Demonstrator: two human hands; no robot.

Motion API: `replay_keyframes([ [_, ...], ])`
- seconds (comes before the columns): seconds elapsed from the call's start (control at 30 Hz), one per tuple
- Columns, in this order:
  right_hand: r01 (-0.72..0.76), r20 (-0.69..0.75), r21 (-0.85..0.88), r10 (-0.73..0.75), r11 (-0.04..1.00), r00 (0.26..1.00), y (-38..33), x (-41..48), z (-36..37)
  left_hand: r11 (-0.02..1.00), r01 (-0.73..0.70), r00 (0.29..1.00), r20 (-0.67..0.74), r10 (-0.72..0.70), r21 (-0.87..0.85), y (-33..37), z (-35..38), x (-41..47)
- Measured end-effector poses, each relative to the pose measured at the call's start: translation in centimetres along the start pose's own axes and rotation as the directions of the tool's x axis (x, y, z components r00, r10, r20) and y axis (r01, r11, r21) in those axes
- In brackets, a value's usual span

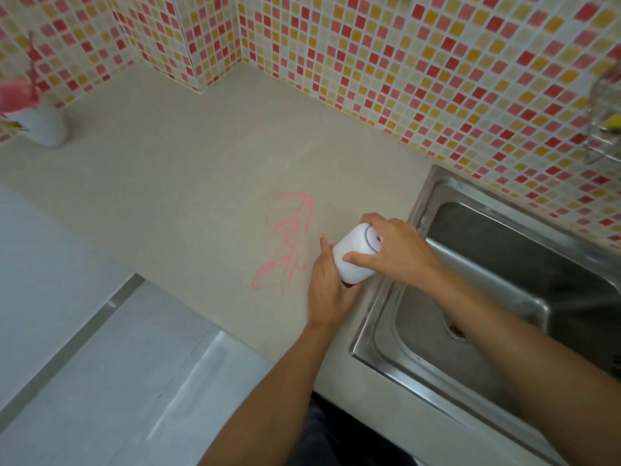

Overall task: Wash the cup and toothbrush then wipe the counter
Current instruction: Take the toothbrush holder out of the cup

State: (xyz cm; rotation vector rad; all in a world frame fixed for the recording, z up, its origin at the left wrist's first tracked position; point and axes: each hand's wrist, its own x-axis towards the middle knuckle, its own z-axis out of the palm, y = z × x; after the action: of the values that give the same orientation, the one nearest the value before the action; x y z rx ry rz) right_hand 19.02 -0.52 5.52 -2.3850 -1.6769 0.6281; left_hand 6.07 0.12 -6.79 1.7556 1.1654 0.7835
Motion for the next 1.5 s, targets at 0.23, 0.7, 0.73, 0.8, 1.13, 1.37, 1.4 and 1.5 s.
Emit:
replay_keyframes([
  [0.23, 0.185, 0.113, -0.067, -0.177, 0.980, 0.978, -0.7, -0.2, -4.3, 0.999, 0.009, 0.999, 0.031, -0.010, 0.047, 0.4, -0.2, -0.2],
  [0.7, -0.257, 0.068, 0.550, 0.264, 0.795, 0.962, 4.4, 2.0, -6.8, 0.995, 0.045, 0.998, -0.040, -0.042, 0.084, 0.8, -0.1, 0.0],
  [0.73, -0.315, 0.121, 0.636, 0.311, 0.705, 0.943, 5.3, 2.5, -5.4, 0.996, 0.059, 0.997, -0.048, -0.055, 0.072, 0.8, -0.1, 0.0],
  [0.8, -0.371, 0.194, 0.767, 0.362, 0.524, 0.912, 6.8, 3.3, -2.7, 0.996, 0.072, 0.996, -0.062, -0.068, 0.056, 0.8, -0.1, 0.1],
  [1.13, -0.273, 0.154, 0.891, 0.324, 0.363, 0.934, 7.9, 4.2, 3.2, 0.992, 0.108, 0.987, -0.127, -0.100, 0.058, 0.7, 0.3, 0.2],
  [1.37, -0.090, -0.137, 0.665, 0.239, 0.742, 0.961, 7.1, 3.9, 4.6, 0.992, 0.119, 0.983, -0.142, -0.114, 0.031, 0.8, 0.3, 0.3],
  [1.4, -0.071, -0.159, 0.663, 0.233, 0.746, 0.959, 7.0, 3.8, 4.8, 0.992, 0.119, 0.983, -0.145, -0.114, 0.029, 0.8, 0.3, 0.3],
  [1.5, -0.061, -0.173, 0.642, 0.222, 0.765, 0.959, 7.0, 3.5, 5.0, 0.992, 0.126, 0.981, -0.147, -0.123, 0.010, 1.0, 0.2, 0.2],
])
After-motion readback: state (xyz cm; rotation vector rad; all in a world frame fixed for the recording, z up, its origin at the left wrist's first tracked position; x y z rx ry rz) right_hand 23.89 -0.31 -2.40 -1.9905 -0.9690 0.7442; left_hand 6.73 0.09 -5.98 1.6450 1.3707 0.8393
